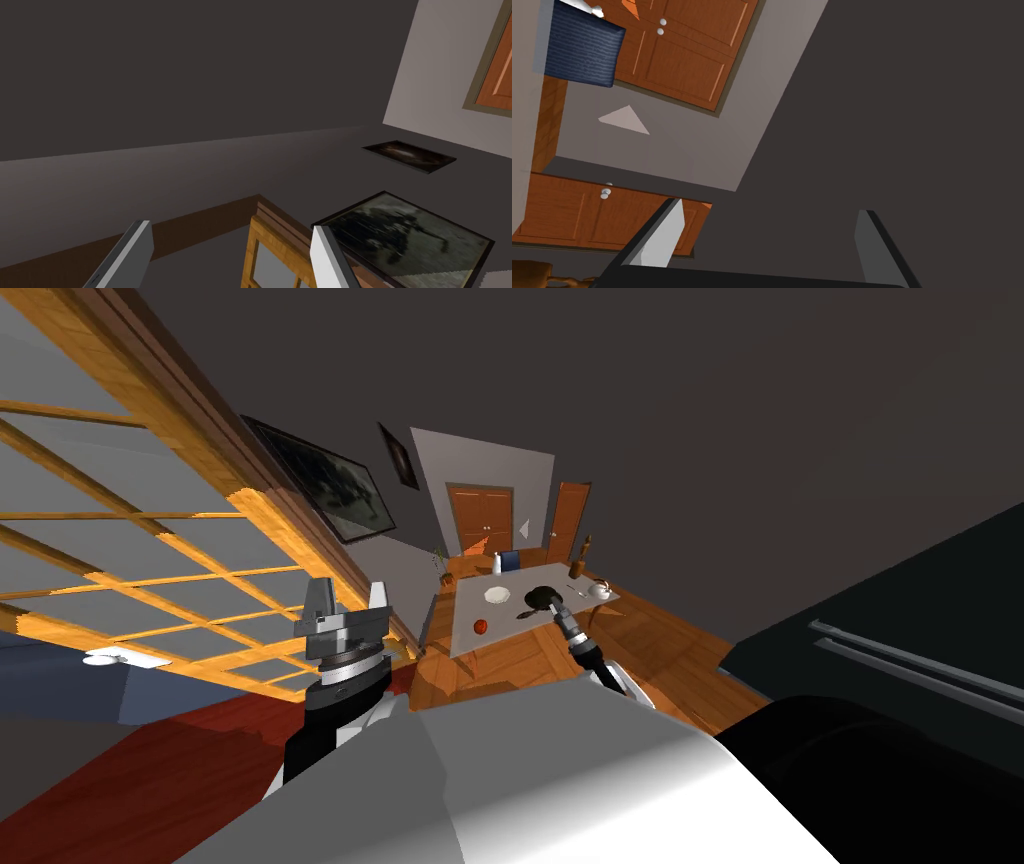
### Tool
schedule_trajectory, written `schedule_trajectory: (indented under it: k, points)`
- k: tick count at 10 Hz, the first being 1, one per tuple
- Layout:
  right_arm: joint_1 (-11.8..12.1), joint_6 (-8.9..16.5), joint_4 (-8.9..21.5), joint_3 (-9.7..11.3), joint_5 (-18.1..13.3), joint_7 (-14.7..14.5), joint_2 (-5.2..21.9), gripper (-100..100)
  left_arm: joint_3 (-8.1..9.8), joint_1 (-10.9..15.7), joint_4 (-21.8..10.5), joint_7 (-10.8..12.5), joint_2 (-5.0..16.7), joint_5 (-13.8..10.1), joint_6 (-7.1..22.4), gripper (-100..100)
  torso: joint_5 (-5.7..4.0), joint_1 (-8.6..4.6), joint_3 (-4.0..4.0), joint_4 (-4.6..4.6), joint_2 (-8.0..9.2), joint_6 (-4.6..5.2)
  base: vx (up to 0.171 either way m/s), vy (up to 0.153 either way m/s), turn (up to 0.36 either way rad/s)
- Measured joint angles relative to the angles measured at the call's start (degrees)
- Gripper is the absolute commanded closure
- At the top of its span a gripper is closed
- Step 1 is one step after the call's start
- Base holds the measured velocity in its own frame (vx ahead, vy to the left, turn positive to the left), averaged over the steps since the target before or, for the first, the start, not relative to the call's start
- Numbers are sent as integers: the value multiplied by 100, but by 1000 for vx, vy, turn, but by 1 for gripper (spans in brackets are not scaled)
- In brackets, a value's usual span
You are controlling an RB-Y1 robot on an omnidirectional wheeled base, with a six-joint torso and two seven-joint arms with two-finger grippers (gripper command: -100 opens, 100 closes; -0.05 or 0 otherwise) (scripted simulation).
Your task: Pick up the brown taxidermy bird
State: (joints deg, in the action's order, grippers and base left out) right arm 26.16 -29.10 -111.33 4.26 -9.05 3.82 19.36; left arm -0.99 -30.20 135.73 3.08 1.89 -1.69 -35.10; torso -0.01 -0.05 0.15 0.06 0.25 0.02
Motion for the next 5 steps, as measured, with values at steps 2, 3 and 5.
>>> schedule_trajectory:
  k: [2,3,5]
  points:
    - [-40,54,269,112,-143,-57,212,-100,0,0,0,0,0,0,0,0,0,-1,-2,0,-4,0,-52,7,180]
    - [-66,82,432,200,-242,-92,332,-100,0,1,0,0,0,0,0,0,0,-1,-3,-1,-5,-4,-42,1,113]
    - [-114,71,849,344,-394,-159,512,-100,0,1,0,0,0,0,0,0,0,-2,-6,-2,-11,-5,-35,7,213]
